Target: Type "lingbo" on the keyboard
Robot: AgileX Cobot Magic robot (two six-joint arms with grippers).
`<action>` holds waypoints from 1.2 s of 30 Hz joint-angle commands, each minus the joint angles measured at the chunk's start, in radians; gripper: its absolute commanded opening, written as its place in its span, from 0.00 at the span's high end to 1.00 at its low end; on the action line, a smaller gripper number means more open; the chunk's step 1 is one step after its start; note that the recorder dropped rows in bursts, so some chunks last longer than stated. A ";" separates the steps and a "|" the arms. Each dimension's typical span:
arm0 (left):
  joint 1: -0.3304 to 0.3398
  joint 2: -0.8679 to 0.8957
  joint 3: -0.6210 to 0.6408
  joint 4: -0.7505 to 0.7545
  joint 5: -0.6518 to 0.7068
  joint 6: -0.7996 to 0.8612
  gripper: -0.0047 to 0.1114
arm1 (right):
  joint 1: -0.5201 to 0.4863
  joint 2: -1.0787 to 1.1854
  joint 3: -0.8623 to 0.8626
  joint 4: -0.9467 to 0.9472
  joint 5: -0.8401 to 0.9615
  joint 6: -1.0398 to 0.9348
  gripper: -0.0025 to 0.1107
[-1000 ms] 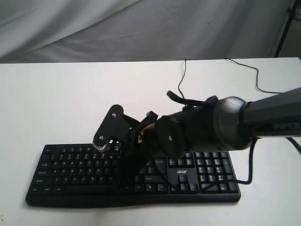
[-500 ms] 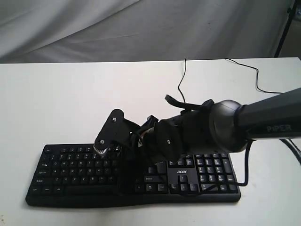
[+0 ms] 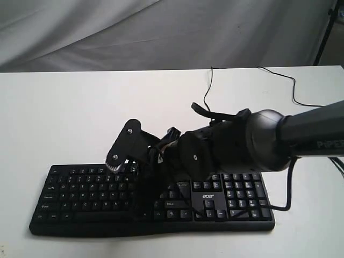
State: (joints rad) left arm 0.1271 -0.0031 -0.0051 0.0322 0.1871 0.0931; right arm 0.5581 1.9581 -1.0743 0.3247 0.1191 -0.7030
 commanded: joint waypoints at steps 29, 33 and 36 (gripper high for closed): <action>-0.004 0.003 0.005 -0.001 -0.004 -0.003 0.95 | 0.001 -1.206 0.744 -0.012 -0.027 0.196 0.98; -0.004 0.003 0.005 -0.001 -0.004 -0.003 0.95 | 0.001 -1.211 0.748 -0.012 -0.026 0.196 0.98; -0.004 0.003 0.005 -0.001 -0.004 -0.003 0.95 | 0.001 -1.211 0.748 -0.012 -0.026 0.196 0.98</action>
State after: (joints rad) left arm 0.1271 -0.0031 -0.0051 0.0322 0.1871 0.0931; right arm 0.5581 0.7531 -0.3322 0.3210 0.1069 -0.5111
